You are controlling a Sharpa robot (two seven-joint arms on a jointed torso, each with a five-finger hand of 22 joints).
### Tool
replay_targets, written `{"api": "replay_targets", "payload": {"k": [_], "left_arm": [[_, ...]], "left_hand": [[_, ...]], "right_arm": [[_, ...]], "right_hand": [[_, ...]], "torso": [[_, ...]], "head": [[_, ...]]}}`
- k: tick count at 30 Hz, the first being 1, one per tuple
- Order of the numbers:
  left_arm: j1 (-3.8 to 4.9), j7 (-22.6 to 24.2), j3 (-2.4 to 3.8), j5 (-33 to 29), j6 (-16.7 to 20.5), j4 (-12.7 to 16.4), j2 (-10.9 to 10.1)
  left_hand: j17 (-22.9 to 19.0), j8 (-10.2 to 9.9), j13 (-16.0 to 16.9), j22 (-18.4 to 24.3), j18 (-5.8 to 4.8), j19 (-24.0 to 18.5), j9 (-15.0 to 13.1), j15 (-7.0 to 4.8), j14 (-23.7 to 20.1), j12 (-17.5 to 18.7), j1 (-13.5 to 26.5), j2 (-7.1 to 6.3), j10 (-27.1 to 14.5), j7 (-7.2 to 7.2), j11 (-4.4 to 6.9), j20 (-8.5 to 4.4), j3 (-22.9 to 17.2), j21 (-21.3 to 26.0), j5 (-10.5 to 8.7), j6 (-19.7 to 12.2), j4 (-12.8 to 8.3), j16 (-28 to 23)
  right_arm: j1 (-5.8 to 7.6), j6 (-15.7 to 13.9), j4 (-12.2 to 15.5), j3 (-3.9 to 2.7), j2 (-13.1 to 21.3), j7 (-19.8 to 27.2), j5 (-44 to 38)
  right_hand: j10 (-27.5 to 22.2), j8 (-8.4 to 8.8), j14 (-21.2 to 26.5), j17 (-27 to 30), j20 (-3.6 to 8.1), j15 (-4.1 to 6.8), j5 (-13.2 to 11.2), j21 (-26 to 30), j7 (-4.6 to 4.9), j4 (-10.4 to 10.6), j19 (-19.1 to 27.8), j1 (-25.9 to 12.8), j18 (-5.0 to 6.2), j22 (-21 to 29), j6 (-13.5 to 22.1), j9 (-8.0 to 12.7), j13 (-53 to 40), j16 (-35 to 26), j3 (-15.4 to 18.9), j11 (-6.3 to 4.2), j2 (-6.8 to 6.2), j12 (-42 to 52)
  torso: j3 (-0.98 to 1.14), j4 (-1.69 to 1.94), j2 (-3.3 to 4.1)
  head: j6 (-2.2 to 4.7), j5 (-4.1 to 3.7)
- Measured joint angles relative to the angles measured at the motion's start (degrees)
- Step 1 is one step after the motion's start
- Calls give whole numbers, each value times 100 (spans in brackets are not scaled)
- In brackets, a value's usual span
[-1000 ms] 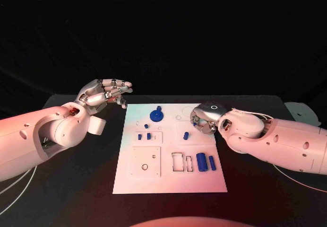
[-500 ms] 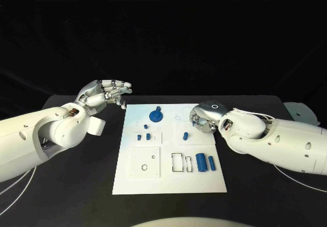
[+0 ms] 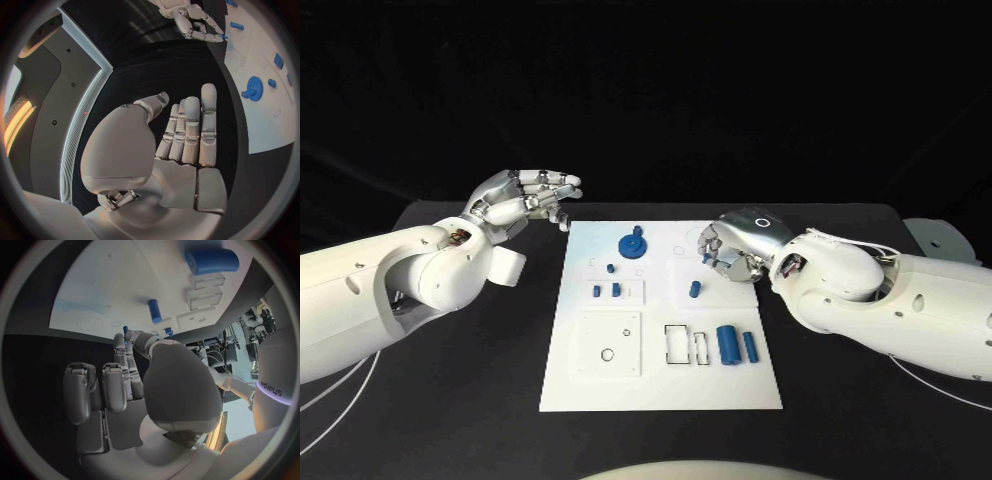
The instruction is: Assemble the parts on the task board
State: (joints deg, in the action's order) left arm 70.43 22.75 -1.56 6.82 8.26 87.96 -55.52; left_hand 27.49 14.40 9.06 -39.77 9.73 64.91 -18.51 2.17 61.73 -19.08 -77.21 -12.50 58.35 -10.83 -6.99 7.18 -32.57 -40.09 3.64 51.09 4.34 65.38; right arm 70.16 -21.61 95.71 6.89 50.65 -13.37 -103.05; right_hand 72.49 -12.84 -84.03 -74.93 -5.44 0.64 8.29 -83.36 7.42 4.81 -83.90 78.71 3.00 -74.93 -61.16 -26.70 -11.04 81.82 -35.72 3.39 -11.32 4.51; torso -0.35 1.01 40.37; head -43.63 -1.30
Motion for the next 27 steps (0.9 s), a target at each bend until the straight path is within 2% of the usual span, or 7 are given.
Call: {"api": "replay_targets", "payload": {"k": [6, 13, 20, 27], "left_arm": [[0, -4, 0, 0, -2, -33, 26], [0, -5, 0, 0, -10, -57, 62], [-1, -7, 0, 0, -19, -61, 102], [-1, -11, 0, 0, -21, -53, 116]], "left_hand": [[0, 0, 0, 0, 0, 0, 0, 0, 0, 0, 0, 0, -9, 0, -9, 0, 0, 0, 0, 0, 0, 0], [0, 0, 0, 0, 0, 0, -1, 0, 0, 0, 0, 0, -9, 0, -9, 0, 0, 0, 0, 0, 0, 0], [-6, 0, 0, 8, -1, 21, -1, 0, 0, 0, -22, 22, -30, 0, 13, -21, 16, 26, 0, 0, -16, 0], [-6, 0, 0, 8, 0, 21, -1, 0, 0, 0, -22, 22, -30, 0, 13, -21, 16, 26, 0, 0, -16, 0]], "right_arm": [[-12, -146, 482, -10, -64, 21, 31], [-110, -263, 725, -12, -377, 74, 67], [-285, -304, 694, 1, -695, 145, 101], [-467, -309, 540, 30, -868, 194, 115]], "right_hand": [[0, 1, 0, 0, 0, 0, -1, -19, -16, 0, 0, 0, 1, 1, -15, 3, 0, 0, 0, 1, 0, 0], [1, 7, 0, 1, 0, 0, -1, -18, -17, 0, 0, 0, 1, 1, -15, 2, 1, 0, 1, 2, 0, 0], [24, 13, 0, 1, 0, 0, -2, -18, -18, 0, 0, 0, 1, 2, -14, -13, -4, 0, 1, -18, -1, 0], [24, -12, 0, 2, 0, 0, -2, -40, -26, 0, 0, 1, 2, 2, -4, -14, -4, 0, 1, -17, -1, 0]], "torso": [[5, -4, -1], [1, 1, -8], [-13, 2, -6], [-19, 4, 0]], "head": [[31, 86], [55, 246], [2, 448], [-109, 654]]}}
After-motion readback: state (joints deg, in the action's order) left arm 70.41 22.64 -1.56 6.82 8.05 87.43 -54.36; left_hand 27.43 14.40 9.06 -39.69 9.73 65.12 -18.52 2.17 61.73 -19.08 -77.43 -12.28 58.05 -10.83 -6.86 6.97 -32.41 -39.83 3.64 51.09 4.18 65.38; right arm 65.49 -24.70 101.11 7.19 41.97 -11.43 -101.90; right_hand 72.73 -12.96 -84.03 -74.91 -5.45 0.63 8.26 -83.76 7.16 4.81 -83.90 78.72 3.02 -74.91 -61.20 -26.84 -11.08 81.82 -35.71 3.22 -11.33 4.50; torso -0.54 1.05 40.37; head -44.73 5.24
